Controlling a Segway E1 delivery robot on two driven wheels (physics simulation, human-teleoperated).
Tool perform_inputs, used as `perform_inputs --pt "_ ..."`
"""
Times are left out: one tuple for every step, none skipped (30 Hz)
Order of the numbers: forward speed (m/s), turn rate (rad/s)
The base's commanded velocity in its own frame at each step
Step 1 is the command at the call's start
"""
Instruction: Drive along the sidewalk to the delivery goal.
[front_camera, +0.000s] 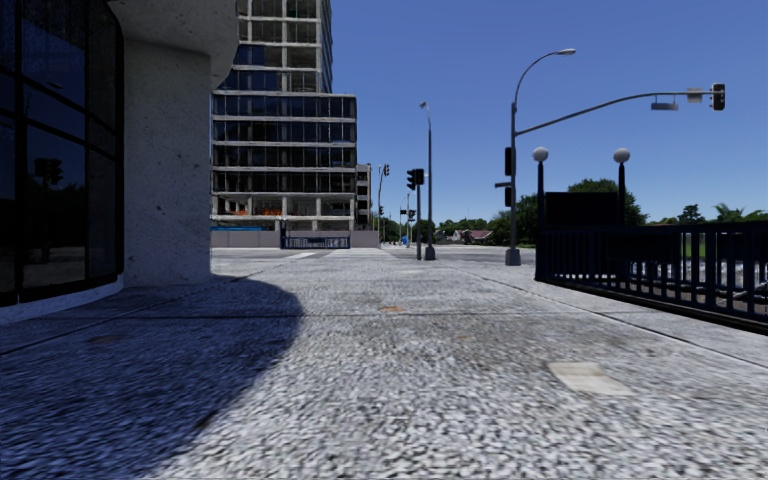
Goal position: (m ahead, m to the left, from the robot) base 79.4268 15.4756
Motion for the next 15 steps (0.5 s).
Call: perform_inputs --pt "2.0 0.0" --pt "2.0 0.0" --pt "2.0 0.0" --pt "2.0 0.0" --pt "2.0 0.0" --pt "2.0 0.0" --pt "2.0 0.0" --pt "2.0 0.0" --pt "2.0 0.0" --pt "2.0 0.0" --pt "2.0 0.0" --pt "2.0 0.0" --pt "2.0 0.0" --pt "2.0 0.0" --pt "2.0 0.0"
